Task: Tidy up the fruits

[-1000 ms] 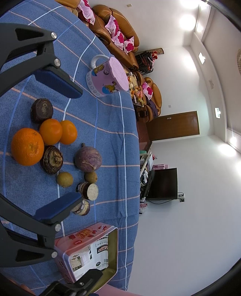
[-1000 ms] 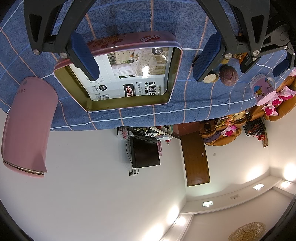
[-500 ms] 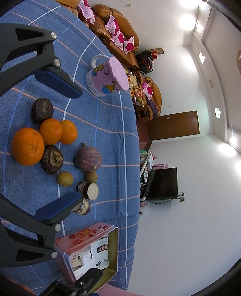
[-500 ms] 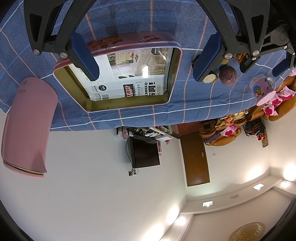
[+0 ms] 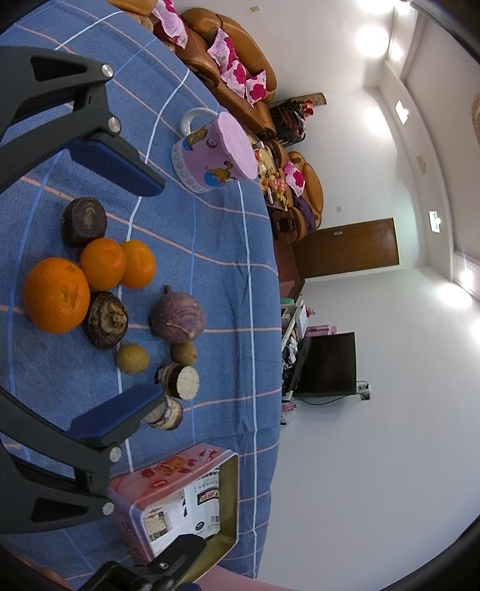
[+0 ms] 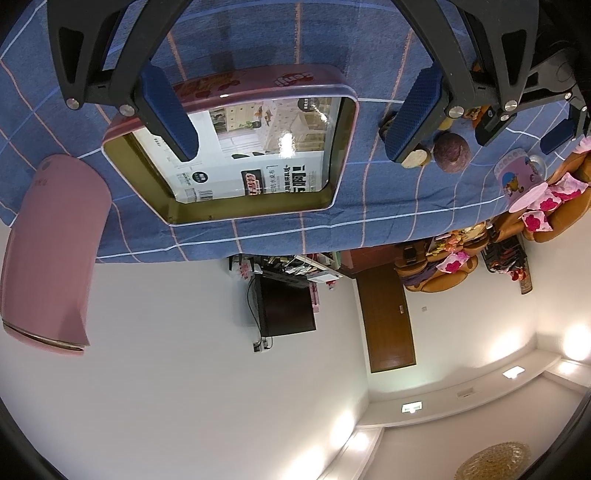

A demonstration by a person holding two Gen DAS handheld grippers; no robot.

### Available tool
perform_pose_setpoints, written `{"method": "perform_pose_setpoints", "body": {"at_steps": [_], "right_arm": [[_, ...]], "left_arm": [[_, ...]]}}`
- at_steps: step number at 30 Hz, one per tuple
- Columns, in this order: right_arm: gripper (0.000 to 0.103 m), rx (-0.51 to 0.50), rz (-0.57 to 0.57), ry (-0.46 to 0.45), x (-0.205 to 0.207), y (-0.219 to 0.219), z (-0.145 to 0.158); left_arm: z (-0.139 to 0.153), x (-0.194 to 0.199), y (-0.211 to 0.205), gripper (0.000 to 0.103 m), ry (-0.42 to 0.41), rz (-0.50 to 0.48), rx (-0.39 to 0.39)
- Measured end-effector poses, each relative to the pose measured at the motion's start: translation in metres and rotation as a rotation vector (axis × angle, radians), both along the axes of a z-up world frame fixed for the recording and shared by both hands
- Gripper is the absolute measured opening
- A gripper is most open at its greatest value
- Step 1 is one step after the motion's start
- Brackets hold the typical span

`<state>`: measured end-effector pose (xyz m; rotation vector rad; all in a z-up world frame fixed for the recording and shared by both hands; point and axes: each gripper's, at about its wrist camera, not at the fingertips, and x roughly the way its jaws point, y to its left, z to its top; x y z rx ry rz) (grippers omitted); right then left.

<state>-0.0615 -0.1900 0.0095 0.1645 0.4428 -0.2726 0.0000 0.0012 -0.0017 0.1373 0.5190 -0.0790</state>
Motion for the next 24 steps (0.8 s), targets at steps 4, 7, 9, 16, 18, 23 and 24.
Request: {"method": "perform_pose_setpoints", "body": {"at_steps": [4,7,9,16,18,23,24], "right_arm": [[0.102,0.008,0.033,0.001,0.0,0.004,-0.001],[0.102,0.006,0.07,-0.008,-0.003,0.011,0.001],[0.102,0.006,0.108,-0.011,-0.003,0.017,0.001],[0.082,0.087,0.346,0.083,0.014,0.059,-0.008],[0.08,0.118,0.441,0.147,0.024,0.077,-0.017],[0.08,0.132,0.564,0.253,0.044,0.125,-0.033],[0.08,0.125,0.571,0.268,0.047,0.133,-0.034]], "left_arm": [[0.01,0.004,0.015,0.103,-0.018,0.025,0.016],[0.017,0.013,0.04,0.103,-0.029,0.088,0.018],[0.019,0.019,0.058,0.103,-0.026,0.128,0.024],[0.016,0.036,0.097,0.103,0.031,0.231,0.057],[0.015,0.037,0.103,0.103,0.049,0.22,0.051],[0.009,0.043,0.111,0.103,0.106,0.215,0.041],[0.009,0.042,0.114,0.103,0.115,0.201,0.025]]}}
